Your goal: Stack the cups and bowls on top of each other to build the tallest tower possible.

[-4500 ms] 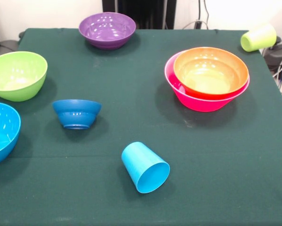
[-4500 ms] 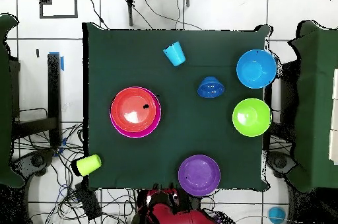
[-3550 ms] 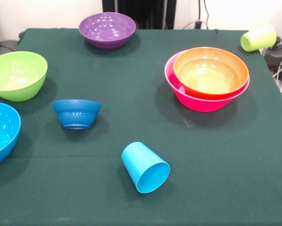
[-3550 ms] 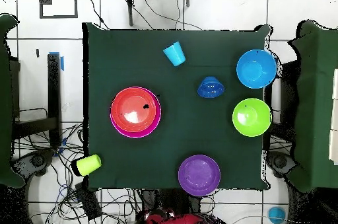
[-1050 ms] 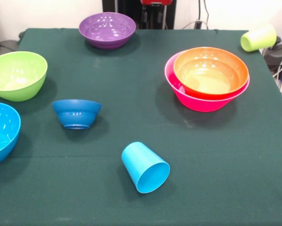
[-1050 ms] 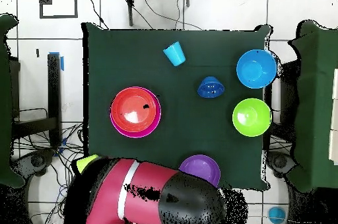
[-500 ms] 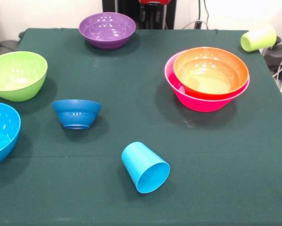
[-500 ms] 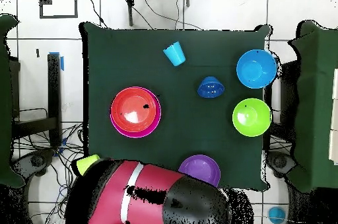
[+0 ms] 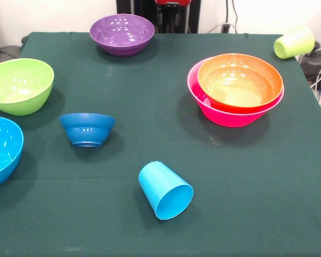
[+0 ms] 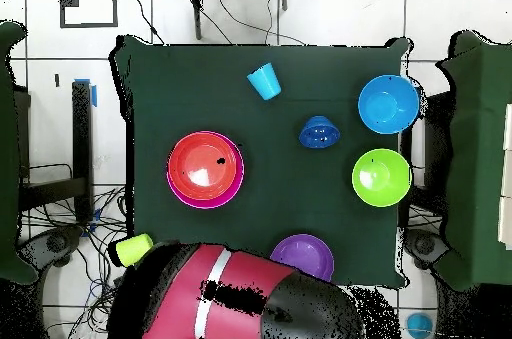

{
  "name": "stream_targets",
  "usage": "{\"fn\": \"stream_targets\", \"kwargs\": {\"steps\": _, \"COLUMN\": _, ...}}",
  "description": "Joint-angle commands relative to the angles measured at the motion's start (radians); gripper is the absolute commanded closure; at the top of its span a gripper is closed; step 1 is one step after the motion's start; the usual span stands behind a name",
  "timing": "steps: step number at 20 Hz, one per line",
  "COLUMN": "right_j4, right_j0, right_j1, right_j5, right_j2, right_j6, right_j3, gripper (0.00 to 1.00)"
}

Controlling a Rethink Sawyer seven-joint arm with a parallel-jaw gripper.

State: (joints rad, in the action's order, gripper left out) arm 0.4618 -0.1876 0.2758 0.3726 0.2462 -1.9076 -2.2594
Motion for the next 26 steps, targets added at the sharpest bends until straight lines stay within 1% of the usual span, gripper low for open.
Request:
{"fn": "stream_targets", "kwargs": {"steps": 1, "right_j4": 0.031, "right_j0": -0.025, "right_j1": -0.007, "right_j5": -0.126, "right_j2": -0.115, "right_j6": -0.047, "right_j3": 0.156, "gripper": 0.00}}
{"fn": "stream_targets", "kwargs": {"steps": 5, "right_j4": 0.036, "right_j0": -0.045, "right_j1": -0.004, "right_j5": -0.161, "right_j2": -0.132, "right_j6": -0.033, "right_j3": 0.177, "gripper": 0.00}}
{"fn": "stream_targets", "kwargs": {"steps": 10, "right_j4": 0.045, "right_j0": -0.058, "right_j1": 0.018, "right_j5": -0.199, "right_j2": -0.148, "right_j6": -0.027, "right_j3": 0.185, "gripper": 0.00}}
{"fn": "stream_targets", "kwargs": {"steps": 18, "right_j4": 0.076, "right_j0": -0.077, "right_j1": 0.021, "right_j5": -0.217, "right_j2": -0.159, "right_j6": -0.029, "right_j3": 0.199, "gripper": 0.00}}
{"fn": "stream_targets", "kwargs": {"steps": 26, "right_j4": 0.105, "right_j0": -0.083, "right_j1": -0.009, "right_j5": -0.210, "right_j2": -0.154, "right_j6": -0.033, "right_j3": 0.225, "gripper": 0.00}}
